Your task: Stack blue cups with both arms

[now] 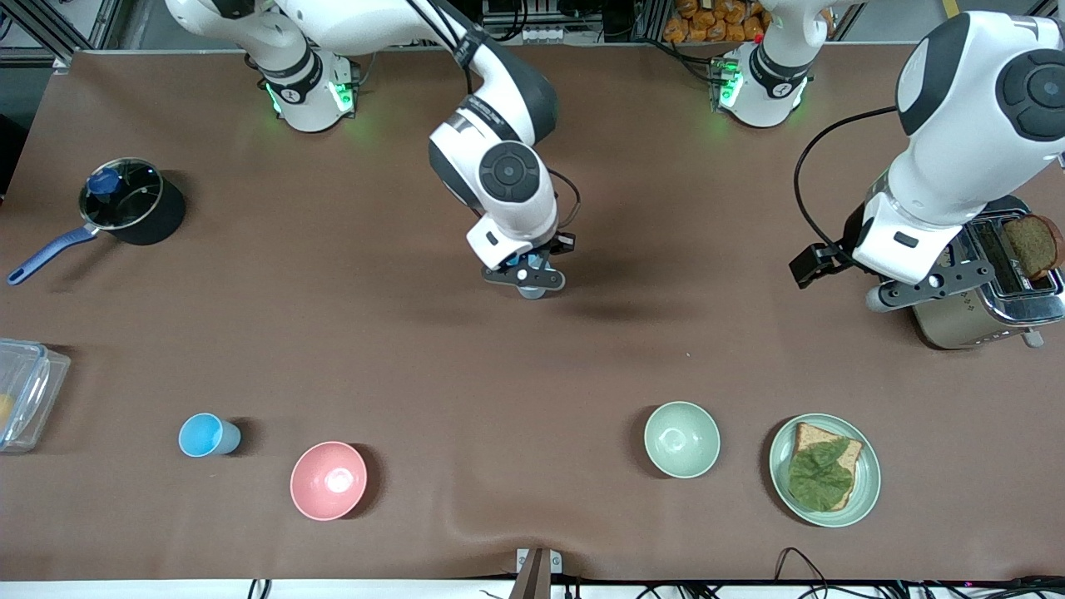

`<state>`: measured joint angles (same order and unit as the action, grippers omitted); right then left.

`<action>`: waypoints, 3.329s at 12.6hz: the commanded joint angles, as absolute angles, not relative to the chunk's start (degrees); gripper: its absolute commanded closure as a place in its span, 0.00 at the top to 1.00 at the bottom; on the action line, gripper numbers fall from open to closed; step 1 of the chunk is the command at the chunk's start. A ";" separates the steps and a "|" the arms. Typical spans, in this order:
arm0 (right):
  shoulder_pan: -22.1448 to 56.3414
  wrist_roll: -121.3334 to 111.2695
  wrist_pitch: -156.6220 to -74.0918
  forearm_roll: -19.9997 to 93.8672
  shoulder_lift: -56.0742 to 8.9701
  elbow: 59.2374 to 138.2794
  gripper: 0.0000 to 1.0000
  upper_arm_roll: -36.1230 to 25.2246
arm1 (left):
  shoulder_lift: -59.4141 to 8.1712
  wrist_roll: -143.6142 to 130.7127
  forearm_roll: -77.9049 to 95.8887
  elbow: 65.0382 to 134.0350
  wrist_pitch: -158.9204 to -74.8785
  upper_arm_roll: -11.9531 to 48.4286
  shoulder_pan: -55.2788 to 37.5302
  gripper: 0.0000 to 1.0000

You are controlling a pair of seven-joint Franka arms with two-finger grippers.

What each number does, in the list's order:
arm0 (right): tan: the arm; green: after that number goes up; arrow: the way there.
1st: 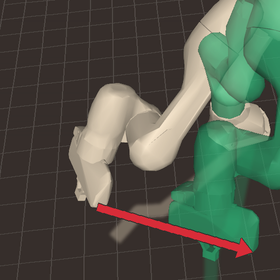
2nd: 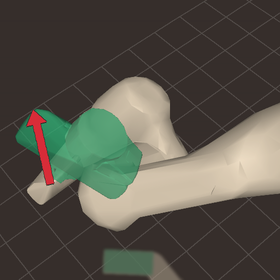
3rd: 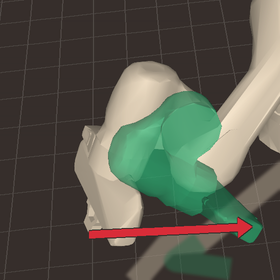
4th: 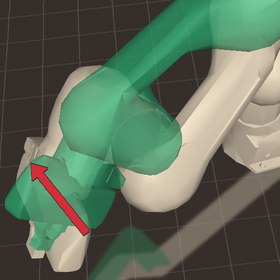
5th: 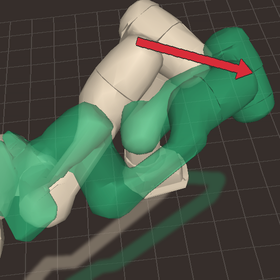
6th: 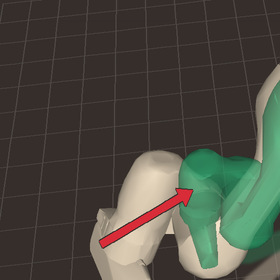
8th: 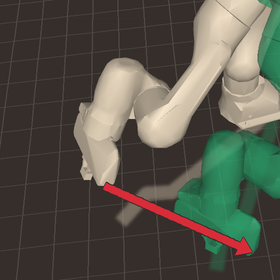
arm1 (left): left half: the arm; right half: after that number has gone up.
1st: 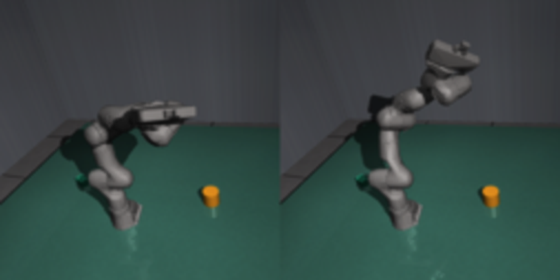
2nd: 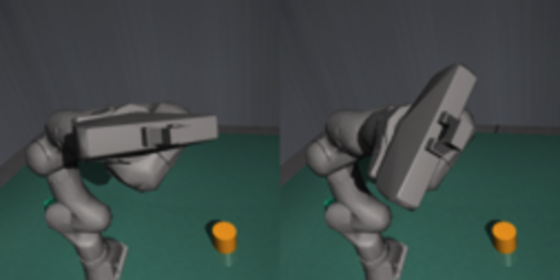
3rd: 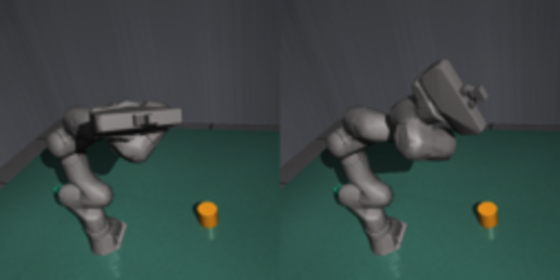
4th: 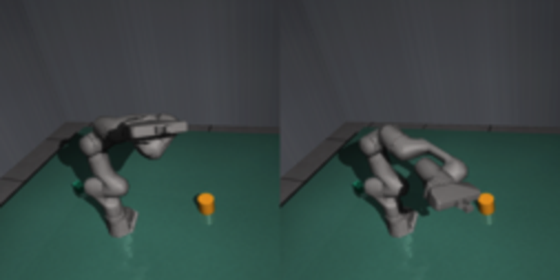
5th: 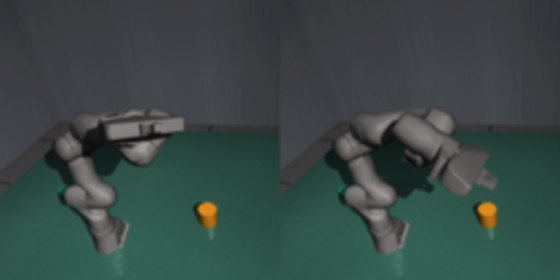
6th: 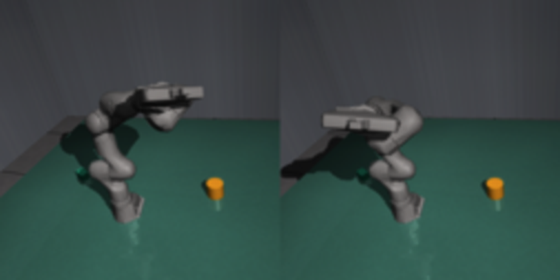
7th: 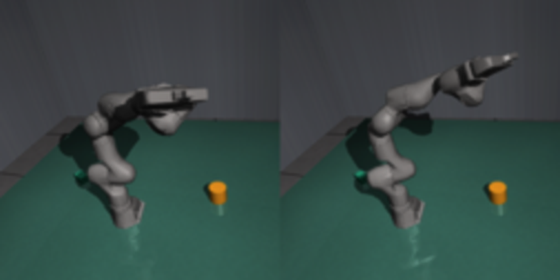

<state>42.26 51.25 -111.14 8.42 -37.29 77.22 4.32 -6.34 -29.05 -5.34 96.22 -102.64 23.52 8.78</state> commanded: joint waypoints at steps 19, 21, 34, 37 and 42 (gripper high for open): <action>32.54 37.30 -97.85 4.92 -32.27 74.62 1.00 3.60 | -4.40 -19.42 -4.31 85.08 -88.95 24.26 15.47 1.00; 27.89 29.05 -92.75 4.92 -29.46 75.32 1.00 3.60 | -4.31 -19.42 -4.13 85.08 -88.60 24.26 15.64 1.00; 1.31 -10.37 -88.25 -1.67 -4.94 89.21 1.00 -3.50 | 0.44 -10.73 1.05 86.22 -86.48 3.26 0.09 1.00; 2.55 -9.93 -85.26 -3.07 -1.68 89.03 1.00 -6.67 | 0.18 -9.93 1.23 87.09 -86.75 2.11 -0.44 1.00; 2.46 -9.41 -82.89 -2.99 3.07 89.29 1.00 -5.90 | -0.18 -9.76 2.64 87.01 -86.75 2.20 0.26 1.00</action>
<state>1.37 -10.24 -83.63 -2.38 -0.85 86.80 -6.36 -0.42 -11.24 1.28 86.54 -86.40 2.82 0.24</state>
